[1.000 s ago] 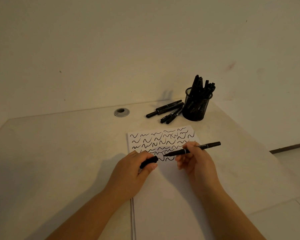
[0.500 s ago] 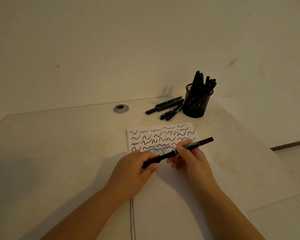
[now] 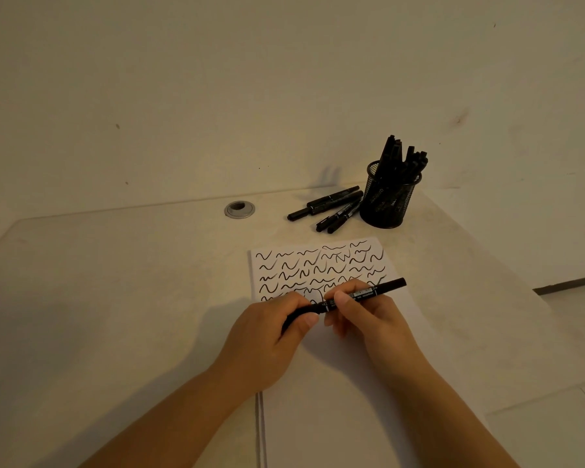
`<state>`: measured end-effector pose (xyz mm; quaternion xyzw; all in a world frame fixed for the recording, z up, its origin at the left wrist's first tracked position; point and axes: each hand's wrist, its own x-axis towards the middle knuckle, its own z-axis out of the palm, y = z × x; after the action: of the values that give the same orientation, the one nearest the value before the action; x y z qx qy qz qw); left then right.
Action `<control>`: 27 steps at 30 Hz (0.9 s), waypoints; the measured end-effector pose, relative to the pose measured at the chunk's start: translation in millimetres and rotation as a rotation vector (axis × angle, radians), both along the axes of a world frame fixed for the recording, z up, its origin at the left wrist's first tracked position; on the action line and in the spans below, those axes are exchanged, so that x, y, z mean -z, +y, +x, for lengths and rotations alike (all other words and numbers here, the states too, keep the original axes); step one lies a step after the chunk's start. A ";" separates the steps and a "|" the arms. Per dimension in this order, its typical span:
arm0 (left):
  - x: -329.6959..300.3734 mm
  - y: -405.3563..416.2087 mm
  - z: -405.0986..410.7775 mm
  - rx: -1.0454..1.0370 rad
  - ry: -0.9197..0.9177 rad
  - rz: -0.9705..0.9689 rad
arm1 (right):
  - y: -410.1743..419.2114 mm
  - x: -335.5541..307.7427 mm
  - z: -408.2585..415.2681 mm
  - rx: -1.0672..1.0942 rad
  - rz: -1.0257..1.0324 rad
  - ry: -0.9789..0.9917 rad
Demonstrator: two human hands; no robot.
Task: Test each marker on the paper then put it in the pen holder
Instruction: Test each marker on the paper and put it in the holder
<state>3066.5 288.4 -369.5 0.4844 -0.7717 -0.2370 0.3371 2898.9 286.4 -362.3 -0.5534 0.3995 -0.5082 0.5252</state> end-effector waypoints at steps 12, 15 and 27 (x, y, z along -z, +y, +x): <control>3.3 0.6 -1.5 0.049 0.080 0.052 | 0.1 0.2 3.0 -0.074 -0.014 -0.035; 4.2 0.1 -1.0 0.057 0.089 0.055 | 0.3 -0.2 3.2 -0.073 -0.014 -0.037; 1.9 0.6 -4.4 0.018 0.117 0.078 | 2.1 -2.2 6.7 0.043 0.025 0.009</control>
<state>3062.1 288.9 -371.4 0.4755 -0.7453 -0.2977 0.3602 2905.6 288.5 -360.1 -0.5404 0.4198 -0.5119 0.5194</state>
